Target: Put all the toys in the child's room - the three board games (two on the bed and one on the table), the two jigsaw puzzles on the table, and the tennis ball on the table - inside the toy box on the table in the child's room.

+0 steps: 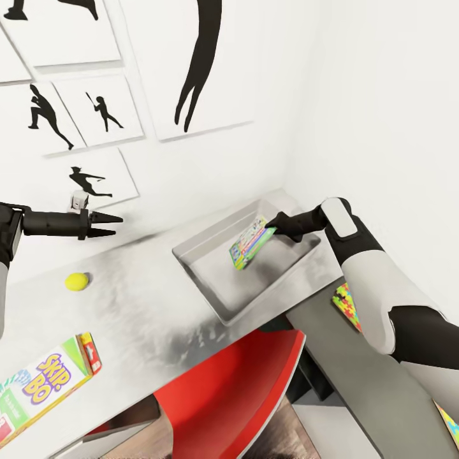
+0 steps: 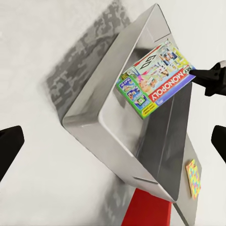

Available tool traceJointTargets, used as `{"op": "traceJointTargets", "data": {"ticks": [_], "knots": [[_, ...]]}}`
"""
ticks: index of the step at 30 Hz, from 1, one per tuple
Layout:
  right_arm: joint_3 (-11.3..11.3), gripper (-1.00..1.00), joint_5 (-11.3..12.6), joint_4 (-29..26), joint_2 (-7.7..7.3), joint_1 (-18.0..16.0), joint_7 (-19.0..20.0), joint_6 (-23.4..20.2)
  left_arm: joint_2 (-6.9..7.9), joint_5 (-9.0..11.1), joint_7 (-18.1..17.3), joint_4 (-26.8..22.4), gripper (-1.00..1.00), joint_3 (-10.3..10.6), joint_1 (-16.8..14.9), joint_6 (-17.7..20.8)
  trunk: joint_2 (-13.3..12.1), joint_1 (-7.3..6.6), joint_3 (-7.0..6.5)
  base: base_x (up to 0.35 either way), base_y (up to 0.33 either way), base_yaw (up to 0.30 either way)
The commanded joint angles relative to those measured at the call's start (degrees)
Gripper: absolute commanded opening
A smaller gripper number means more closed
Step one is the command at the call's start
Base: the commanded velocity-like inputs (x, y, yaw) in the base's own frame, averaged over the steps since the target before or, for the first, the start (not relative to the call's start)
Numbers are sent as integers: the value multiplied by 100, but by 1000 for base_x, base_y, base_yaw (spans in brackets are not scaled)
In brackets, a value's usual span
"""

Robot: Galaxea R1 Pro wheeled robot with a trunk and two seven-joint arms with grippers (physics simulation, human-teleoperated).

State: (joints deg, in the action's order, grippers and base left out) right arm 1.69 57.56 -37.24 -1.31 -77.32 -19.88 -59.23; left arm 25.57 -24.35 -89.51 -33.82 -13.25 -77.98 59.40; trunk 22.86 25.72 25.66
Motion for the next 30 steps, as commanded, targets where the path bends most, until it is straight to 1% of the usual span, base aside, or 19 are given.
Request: {"op": "traceJointTargets", "data": {"ticks": [1,6,7,13,17,19,24,30], "knots": [[25,-100,-428,305,-7,0,-60,-77,-2,-61,-49,-2,100,-19,-6,60,6,6,14,0,0,0],[25,-100,-429,305,-2,0,-60,-77,0,-61,-49,-7,100,-20,-6,60,6,6,20,0,0,0],[33,-100,28,-54,31,7,-69,-35,-32,-52,-49,-11,100,-27,-6,60,6,6,19,0,0,0],[33,-100,28,-73,43,7,-69,-77,-37,-52,-49,-11,100,-28,-6,60,6,6,19,0,0,0],[33,-100,81,-73,-49,14,-72,-77,-2,-52,-49,-11,100,-28,-6,60,6,6,19,0,0,0],[33,-100,129,-73,-68,16,-70,-77,1,-52,-49,-11,100,-25,-6,60,6,6,19,0,0,0],[33,-100,180,-73,-86,19,-69,-77,1,-56,-49,-5,100,-20,-6,60,6,6,19,0,0,0],[32,-100,186,-73,-88,22,-69,-77,1,-58,-49,-3,100,-20,-6,60,6,6,19,0,0,0]]}}
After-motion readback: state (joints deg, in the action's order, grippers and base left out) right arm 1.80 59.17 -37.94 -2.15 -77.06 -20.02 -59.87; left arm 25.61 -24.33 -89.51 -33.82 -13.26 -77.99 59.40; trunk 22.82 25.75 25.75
